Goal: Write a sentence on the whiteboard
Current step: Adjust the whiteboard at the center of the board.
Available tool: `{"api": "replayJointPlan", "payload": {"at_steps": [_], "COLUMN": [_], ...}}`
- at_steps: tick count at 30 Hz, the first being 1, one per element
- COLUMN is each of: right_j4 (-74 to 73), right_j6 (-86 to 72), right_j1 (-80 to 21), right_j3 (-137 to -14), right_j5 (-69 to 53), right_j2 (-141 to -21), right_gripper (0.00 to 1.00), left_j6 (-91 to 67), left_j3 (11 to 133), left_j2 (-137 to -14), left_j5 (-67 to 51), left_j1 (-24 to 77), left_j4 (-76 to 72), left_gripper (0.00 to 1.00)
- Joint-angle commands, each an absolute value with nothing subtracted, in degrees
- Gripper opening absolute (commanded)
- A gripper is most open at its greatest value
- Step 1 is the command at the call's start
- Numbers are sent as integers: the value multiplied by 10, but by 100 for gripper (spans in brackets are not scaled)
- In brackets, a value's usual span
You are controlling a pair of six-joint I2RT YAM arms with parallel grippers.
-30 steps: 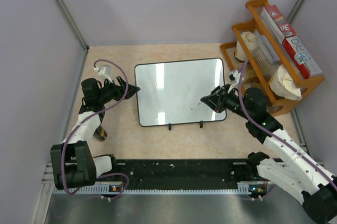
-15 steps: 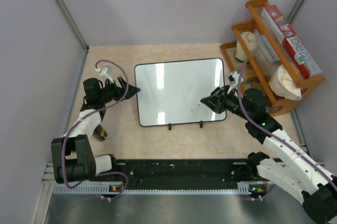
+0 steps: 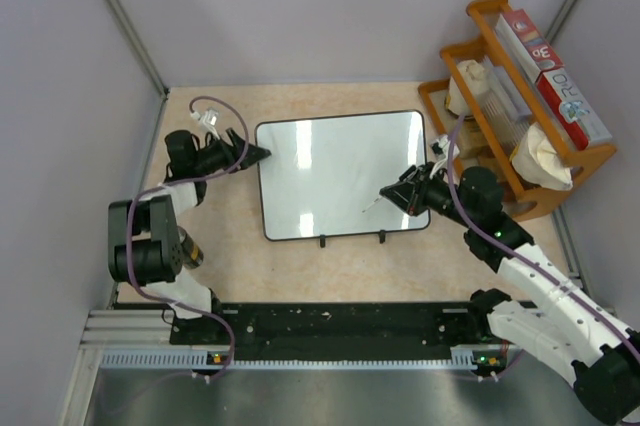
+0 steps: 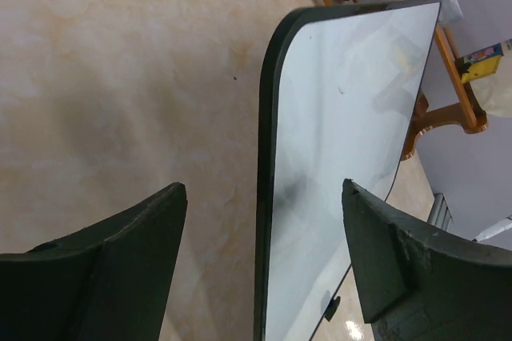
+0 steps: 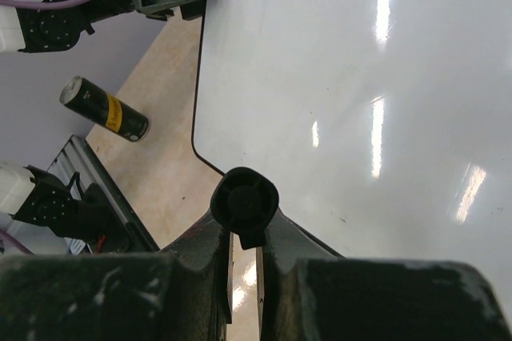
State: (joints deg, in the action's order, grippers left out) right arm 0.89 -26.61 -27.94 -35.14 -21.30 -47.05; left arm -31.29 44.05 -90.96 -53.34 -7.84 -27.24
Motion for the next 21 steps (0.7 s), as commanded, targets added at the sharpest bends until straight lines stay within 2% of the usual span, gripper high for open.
{"api": "replayJointPlan", "payload": {"at_steps": [1, 11, 14, 15, 19, 21], "right_j4": [33, 34, 37, 38, 39, 40], "right_j6": [-263, -258, -259, -259, -263, -263], "right_j1": [-275, -275, -275, -275, -275, -275], "right_j3": [-361, -370, -370, -370, -371, -373], "right_j5": [-214, -212, -213, -214, -221, -227], "right_j2": [-475, -489, -491, -490, -490, -490], "right_gripper": [0, 0, 0, 0, 0, 0], "left_j6": [-360, -416, -411, -411, -410, -403], "left_j3": [486, 506, 505, 503, 492, 479], "left_j2": [-962, -1025, -1030, -1032, -1027, -1020], "left_j5": [-615, -699, -714, -716, -736, -738], "left_j1": [-81, -77, -67, -65, -62, -62], "left_j4": [-416, -527, -522, -523, -519, -516], "left_gripper": [81, 67, 51, 42, 15, 8]}}
